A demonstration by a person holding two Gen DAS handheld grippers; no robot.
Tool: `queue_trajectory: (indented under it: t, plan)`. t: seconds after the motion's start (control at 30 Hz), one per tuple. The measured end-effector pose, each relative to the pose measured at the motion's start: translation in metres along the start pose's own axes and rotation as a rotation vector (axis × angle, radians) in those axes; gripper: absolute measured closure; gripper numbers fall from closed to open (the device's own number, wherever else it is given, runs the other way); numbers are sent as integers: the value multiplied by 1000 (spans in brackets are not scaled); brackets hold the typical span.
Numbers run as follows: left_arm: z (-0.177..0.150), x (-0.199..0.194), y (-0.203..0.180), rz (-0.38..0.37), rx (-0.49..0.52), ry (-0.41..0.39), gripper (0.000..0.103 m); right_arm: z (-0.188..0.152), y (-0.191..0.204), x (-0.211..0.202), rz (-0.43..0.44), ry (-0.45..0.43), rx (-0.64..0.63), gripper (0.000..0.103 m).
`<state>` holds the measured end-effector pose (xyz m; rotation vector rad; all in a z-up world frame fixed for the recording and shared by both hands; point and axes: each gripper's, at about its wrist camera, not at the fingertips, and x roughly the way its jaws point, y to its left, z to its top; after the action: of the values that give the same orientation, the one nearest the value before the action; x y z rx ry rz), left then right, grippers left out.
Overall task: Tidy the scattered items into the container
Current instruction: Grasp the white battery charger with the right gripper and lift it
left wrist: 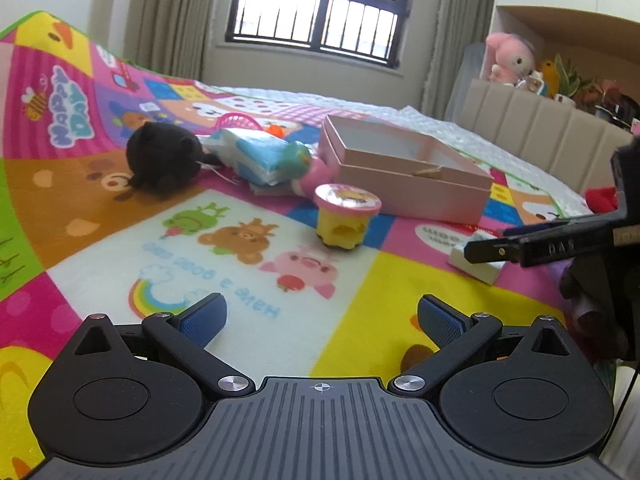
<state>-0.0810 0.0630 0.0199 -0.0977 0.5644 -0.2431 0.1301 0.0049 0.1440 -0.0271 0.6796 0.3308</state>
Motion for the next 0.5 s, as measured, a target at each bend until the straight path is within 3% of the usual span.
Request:
queue_trajectory:
  t: [0.1,0.2,0.27,0.37,0.5]
  plan:
    - [0,0,2,6,-11,-1,0,-5,0,-4,80,30,95,0]
    - [1,2,4,16,-20,-3,0,-15,18,-24,154,-2,38,0]
    - [1,3,4,19,-22,-3,0,-17,30,-33,72,-35,-10,0]
    - [-1,4,2,22,-21,-2,0,-16,42,-26,-123,-55,-34,0]
    - [-2,2,1,31,4,-4,0,-11,41,-4,-110,10,89,0]
